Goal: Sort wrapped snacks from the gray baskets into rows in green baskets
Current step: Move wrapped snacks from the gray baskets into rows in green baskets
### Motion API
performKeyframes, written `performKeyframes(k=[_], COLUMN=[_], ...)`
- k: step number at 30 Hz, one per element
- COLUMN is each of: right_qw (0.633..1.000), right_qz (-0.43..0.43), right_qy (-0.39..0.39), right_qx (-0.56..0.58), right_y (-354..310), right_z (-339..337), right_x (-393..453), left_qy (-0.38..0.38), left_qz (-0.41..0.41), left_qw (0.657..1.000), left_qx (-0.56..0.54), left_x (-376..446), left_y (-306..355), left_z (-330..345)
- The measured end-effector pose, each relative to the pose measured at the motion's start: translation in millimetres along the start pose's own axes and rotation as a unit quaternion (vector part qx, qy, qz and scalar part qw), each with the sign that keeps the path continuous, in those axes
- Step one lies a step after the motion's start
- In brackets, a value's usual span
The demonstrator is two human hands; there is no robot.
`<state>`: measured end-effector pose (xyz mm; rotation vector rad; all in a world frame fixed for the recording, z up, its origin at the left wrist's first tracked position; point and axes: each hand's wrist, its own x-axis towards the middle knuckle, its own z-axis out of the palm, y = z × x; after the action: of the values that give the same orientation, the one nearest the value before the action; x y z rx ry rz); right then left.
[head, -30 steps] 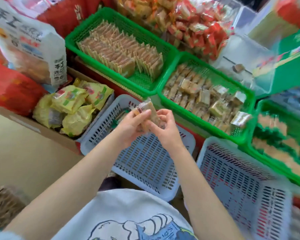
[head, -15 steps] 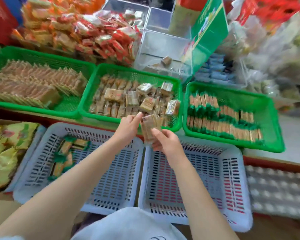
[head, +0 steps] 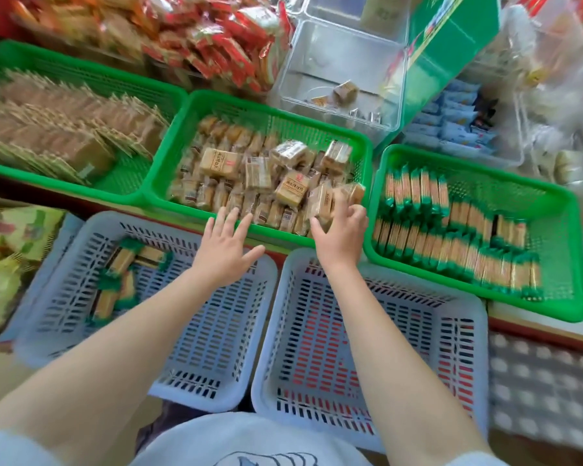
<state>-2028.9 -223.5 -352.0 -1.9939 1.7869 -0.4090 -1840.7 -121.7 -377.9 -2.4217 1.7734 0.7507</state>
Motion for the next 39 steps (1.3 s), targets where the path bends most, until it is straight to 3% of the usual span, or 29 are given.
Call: performKeyframes(k=[2, 5, 11, 14, 17, 18, 20, 23, 26, 30, 34, 39], right_qw=[0.992, 0.977, 0.968, 0.987, 0.986, 0.982, 0.986, 0.957, 0.920, 0.895, 0.893, 0.917], right_qz=[-0.054, -0.061, -0.049, -0.072, -0.141, -0.142, -0.085, 0.008, 0.085, 0.175, 0.222, 0.267], right_qy=[-0.049, -0.160, -0.208, -0.110, 0.088, 0.093, -0.034, -0.259, -0.363, -0.396, -0.383, -0.273], right_qx=[-0.101, -0.131, -0.133, -0.095, 0.033, 0.079, 0.137, 0.134, 0.120, 0.107, 0.084, 0.110], right_y=[1.5, 1.2, 0.5, -13.3, -38.4, -48.7, -71.4, -102.9, -140.0, -187.6, -221.0, -237.3], right_z=[7.8, 17.2, 7.1, 2.4, 16.0, 25.7, 52.3, 107.3, 162.1, 229.9, 289.3, 330.0], right_x=[-0.8, -1.5, 8.2, -3.6, -39.4, -53.7, -81.9, -113.3, -134.4, -135.7, -123.2, -108.2], left_qy=[-0.003, -0.008, -0.015, 0.010, 0.174, 0.214, 0.218, 0.137, 0.105, 0.048, 0.047, 0.078], left_qz=[-0.001, -0.002, -0.001, 0.022, -0.003, -0.033, -0.107, -0.211, -0.234, -0.200, -0.125, -0.074], left_qw=[1.000, 1.000, 1.000, 0.994, 0.955, 0.946, 0.946, 0.956, 0.960, 0.976, 0.990, 0.994], left_qx=[0.004, -0.003, -0.005, -0.109, -0.240, -0.240, -0.214, -0.148, -0.111, -0.070, -0.048, -0.030], left_x=[-0.2, 1.6, 1.7, -4.3, -29.5, -40.0, -61.3, -96.5, -130.3, -148.5, -156.7, -159.5], left_y=[0.0, -0.6, -0.9, -3.7, -31.3, -49.9, -98.8, -181.1, -250.0, -315.1, -343.2, -354.8], left_z=[0.4, -0.3, -1.9, -11.5, -8.6, -1.2, 22.8, 55.6, 63.2, 71.5, 90.1, 104.9])
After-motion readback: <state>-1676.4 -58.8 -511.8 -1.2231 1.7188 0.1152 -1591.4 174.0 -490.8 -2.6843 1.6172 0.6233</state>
